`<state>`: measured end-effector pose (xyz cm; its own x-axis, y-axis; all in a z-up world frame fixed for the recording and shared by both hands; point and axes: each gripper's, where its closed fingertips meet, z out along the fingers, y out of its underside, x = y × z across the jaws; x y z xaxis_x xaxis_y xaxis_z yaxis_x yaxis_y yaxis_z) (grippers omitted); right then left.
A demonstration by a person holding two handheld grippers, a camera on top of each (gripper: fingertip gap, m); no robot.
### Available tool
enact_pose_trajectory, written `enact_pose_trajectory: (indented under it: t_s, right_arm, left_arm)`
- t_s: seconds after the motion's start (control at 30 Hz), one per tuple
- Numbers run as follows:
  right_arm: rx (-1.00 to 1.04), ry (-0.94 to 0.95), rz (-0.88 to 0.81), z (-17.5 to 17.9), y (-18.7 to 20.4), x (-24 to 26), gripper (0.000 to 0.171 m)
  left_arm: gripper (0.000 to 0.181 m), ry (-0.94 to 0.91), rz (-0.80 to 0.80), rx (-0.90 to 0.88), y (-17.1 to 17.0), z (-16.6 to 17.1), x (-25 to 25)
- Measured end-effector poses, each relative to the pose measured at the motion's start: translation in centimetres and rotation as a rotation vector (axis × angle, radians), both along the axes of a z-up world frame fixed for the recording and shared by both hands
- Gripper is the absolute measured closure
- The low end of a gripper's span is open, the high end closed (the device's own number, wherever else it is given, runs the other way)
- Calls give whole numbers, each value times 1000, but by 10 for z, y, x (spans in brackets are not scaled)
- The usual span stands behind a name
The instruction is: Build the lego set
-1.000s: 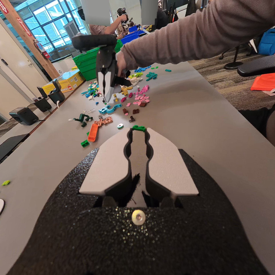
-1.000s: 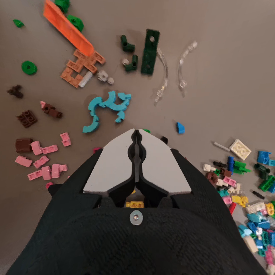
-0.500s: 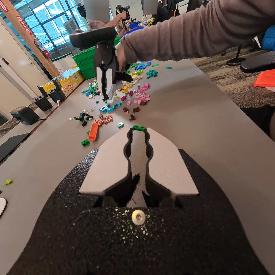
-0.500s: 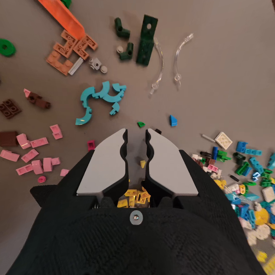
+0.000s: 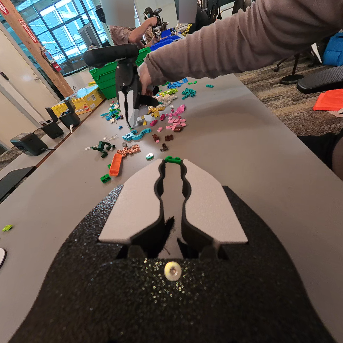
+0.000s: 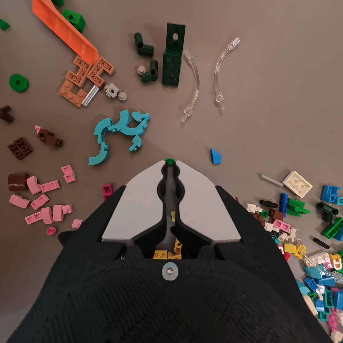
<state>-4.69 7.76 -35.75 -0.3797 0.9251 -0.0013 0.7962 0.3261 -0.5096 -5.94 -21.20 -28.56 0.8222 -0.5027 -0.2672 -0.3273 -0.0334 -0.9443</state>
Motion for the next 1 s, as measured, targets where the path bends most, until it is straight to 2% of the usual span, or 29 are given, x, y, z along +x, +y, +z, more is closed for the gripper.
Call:
enact_pose_trajectory:
  t_s: [0.23, 0.37, 0.47, 0.6, 0.9, 1.0]
  right_arm:
    - [80, 75, 71, 10, -11, -4, 171]
    - [134, 89, 43, 14, -7, -7, 171]
    - [17, 30, -37, 9, -4, -5, 162]
    - [15, 10, -53, 2, 2, -3, 154]
    - [-14, 9, -29, 0, -1, -3, 165]
    - [-2, 95, 43, 10, -19, -7, 165]
  left_arm:
    - [166, 7, 3, 0, 0, -1, 0]
    - [166, 4, 2, 0, 0, 0, 0]
    - [166, 8, 0, -1, 0, -1, 1]
    - [166, 9, -2, -2, 0, -1, 1]
    - [166, 9, -1, -2, 0, -1, 1]
    - [166, 16, 7, -1, 0, -2, 0]
